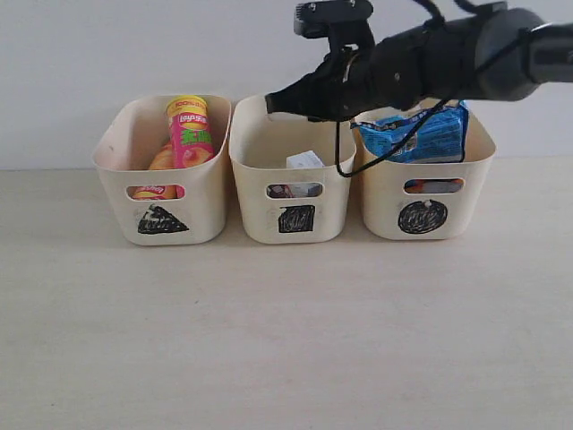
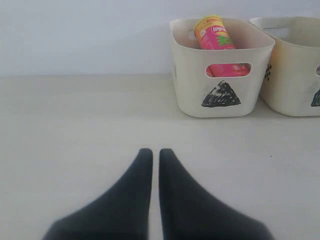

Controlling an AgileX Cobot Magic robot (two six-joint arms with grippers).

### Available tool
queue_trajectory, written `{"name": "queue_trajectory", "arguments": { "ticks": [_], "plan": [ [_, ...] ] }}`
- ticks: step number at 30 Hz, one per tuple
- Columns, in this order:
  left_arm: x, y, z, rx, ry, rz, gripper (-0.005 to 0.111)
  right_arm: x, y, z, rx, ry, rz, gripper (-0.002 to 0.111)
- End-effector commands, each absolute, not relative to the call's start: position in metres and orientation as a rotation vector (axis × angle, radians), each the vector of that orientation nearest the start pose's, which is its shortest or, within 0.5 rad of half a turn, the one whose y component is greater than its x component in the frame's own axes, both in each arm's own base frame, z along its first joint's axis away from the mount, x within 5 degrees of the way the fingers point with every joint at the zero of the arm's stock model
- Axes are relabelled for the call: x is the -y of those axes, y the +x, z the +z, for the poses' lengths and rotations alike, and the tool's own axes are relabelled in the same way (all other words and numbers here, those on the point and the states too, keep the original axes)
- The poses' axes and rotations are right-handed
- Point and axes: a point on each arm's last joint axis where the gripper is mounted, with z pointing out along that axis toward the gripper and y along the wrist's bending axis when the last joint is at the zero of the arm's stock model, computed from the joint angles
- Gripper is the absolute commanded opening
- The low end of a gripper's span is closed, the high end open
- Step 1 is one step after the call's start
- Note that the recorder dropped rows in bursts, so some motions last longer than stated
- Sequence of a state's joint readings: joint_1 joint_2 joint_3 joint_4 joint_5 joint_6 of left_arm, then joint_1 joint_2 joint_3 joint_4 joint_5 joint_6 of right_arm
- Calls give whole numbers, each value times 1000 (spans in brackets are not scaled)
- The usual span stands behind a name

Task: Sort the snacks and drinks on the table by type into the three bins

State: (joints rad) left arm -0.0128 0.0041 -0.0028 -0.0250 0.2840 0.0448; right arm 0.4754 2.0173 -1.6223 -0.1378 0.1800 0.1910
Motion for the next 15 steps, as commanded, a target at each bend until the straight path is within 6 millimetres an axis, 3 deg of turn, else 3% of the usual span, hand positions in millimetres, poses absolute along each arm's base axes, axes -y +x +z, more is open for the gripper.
{"name": "queue_trajectory", "arguments": {
  "ticks": [1, 6, 9, 15],
  "plan": [
    [1, 55, 188, -1764, 27, -4, 4, -200, 407, 300, -2112, -550, 164, 1],
    [1, 55, 188, -1764, 27, -4, 4, -182, 383, 318, -2219, -642, 30, 1],
    [1, 55, 188, -1764, 27, -4, 4, -163, 369, 324, -2237, -584, 24, 1],
    [1, 55, 188, -1764, 27, -4, 4, -106, 352, 317, -2326, -414, -27, 1]
  ]
}}
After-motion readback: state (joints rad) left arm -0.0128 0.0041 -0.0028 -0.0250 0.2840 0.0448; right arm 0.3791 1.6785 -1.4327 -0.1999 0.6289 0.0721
